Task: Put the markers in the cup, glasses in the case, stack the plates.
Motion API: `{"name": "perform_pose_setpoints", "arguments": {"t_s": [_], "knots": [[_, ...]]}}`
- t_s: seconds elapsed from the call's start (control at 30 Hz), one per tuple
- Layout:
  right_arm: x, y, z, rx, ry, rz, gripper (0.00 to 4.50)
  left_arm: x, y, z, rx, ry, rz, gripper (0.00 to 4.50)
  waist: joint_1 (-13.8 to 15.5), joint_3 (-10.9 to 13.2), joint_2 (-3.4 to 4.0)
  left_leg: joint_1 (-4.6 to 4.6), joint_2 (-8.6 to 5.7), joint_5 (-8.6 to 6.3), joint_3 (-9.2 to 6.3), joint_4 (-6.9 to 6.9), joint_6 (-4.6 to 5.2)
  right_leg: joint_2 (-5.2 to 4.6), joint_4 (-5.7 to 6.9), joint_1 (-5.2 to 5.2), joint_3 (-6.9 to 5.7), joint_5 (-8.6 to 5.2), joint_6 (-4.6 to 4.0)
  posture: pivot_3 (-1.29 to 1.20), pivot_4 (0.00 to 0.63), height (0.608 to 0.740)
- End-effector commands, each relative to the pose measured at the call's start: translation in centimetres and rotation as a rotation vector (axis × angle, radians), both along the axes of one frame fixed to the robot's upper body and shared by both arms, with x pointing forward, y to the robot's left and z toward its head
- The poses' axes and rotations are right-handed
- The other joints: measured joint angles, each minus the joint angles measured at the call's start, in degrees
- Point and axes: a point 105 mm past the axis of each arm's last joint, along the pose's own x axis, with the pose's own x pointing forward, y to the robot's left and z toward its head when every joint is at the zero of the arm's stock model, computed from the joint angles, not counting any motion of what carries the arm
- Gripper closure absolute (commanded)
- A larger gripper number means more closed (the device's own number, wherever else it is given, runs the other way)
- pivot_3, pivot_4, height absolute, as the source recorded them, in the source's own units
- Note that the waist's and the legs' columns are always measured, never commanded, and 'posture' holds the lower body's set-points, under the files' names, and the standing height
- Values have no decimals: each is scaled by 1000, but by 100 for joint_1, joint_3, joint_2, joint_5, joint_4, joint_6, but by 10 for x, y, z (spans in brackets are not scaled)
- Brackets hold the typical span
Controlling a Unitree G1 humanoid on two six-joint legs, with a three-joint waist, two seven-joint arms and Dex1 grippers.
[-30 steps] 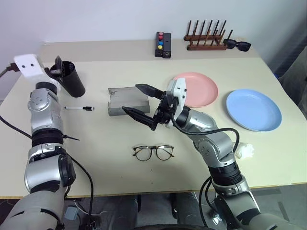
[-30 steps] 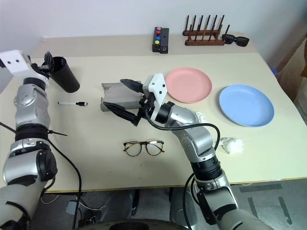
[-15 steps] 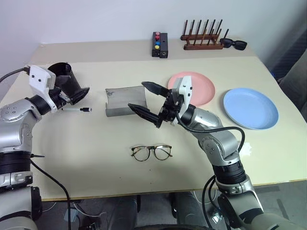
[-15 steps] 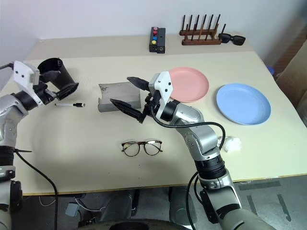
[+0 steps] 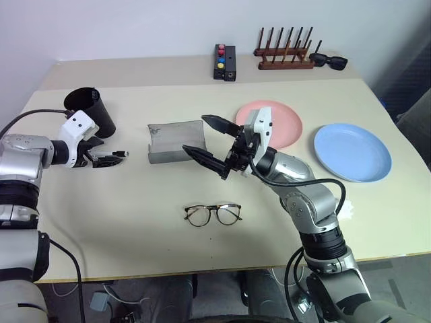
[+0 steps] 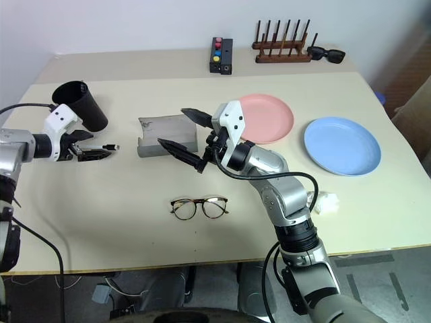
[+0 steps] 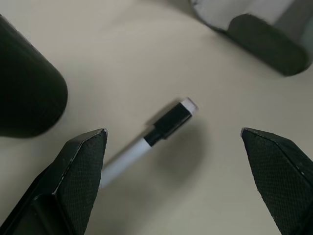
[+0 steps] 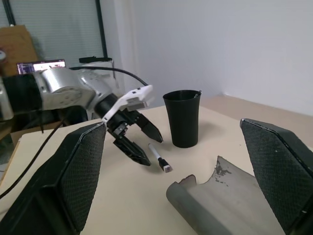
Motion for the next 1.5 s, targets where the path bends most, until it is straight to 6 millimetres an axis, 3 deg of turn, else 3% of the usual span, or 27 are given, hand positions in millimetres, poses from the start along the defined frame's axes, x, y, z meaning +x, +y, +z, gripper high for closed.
{"name": "perform_pose_setpoints", "arguments": {"t_s": [0.03, 0.23, 0.27, 0.37, 0.57, 0.73, 0.83, 0.97, 1.1, 1.23, 1.33, 1.5], "knots": [[-8, 1, 12, 27, -44, 16, 0, 4, -1, -4, 37, 44, -18, 30, -10, 0, 0, 0, 0, 0, 0, 0, 0, 0, 1, -1, 0, 0, 0, 0, 150, 739], [-9, 0, 12, 27, -45, 6, 0, 5, -5, -19, 65, 129, -27, 30, -17, 0, -2, -4, 0, 0, 0, 1, 0, 0, 8, -7, 0, 0, 1, 0, 150, 739], [-9, 0, 12, 27, -45, 4, 0, 5, -5, -20, 67, 136, -24, 265, -16, 0, -2, -4, 0, 0, 0, 1, 1, 0, 9, -7, 0, 0, 1, 0, 150, 739], [-11, -2, 11, 22, -43, 3, 0, 4, -2, -23, 84, 156, -19, 1374, -17, 0, -2, -4, 0, 0, 0, 4, 1, 0, 12, -7, 0, 0, 2, 0, 150, 739], [-14, -4, 10, 17, -36, 4, 0, 2, 1, -25, 92, 164, -9, 4461, -22, -1, -2, 2, 1, 0, 0, 9, 1, 0, 32, -8, 1, -1, 3, 0, 150, 739], [-15, -4, 10, 15, -33, 5, 0, 3, 7, -21, 94, 119, 3, 4490, -22, 0, -2, 5, 1, 0, 0, 13, 1, 0, 43, -9, 2, -2, 3, 0, 150, 739], [-15, -4, 9, 12, -31, 9, 0, 6, 3, -5, 44, 36, -20, 4490, -24, 0, -2, 5, 1, 0, 0, 13, 1, 0, 47, -13, 2, -2, 3, 0, 150, 739], [-15, -4, 9, 10, -29, 13, 0, 7, -21, 47, -118, -196, -166, 4490, -17, 1, -4, -13, 2, 0, -1, 17, 0, 0, 53, -33, 3, -2, 2, 0, 150, 739], [-15, -3, 9, 10, -28, 29, 0, -1, -34, 126, -305, -570, -176, 4490, -4, 1, -6, -46, 2, 1, -10, 37, -1, -1, 55, -52, 2, 0, 0, 0, 150, 739], [-14, 0, 11, 15, -33, 44, 0, -8, -38, 165, -352, -841, -116, 4490, -10, 1, -4, -44, 0, 1, -9, 35, -1, -3, 56, -54, 3, 0, 1, 0, 150, 739], [-13, 2, 14, 18, -46, 42, 0, -5, -31, 177, -331, -985, -7, 4490, -13, 0, -4, -33, 0, 2, -8, 34, -3, -2, 61, -49, 3, 0, 0, 0, 150, 739], [-9, 7, 24, 58, -86, 15, 0, 9, 6, 177, -271, -1176, 325, 4490, -18, 0, -5, -29, 0, 3, -7, 32, -4, 0, 64, -49, 4, 1, -1, 0, 150, 739]]}}
